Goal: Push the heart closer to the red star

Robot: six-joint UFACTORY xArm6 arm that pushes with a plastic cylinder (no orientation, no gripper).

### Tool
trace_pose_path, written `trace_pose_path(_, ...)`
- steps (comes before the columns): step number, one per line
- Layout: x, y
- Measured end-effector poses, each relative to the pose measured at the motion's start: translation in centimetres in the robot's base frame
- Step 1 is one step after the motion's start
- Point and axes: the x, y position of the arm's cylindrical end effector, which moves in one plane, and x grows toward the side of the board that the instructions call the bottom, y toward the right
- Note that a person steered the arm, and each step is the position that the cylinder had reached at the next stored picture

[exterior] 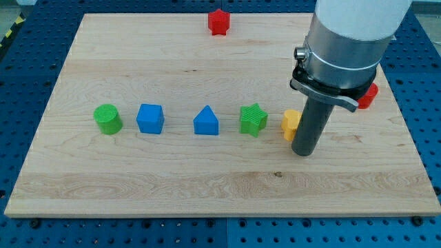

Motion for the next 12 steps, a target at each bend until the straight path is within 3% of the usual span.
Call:
trace_pose_path(4,-9.4,-0.2)
trace_pose_path(8,-9.1,-3.7)
trace_pose_path(10,-11.4,-7.8)
trace_pose_path(12,-14.5,-6.7)
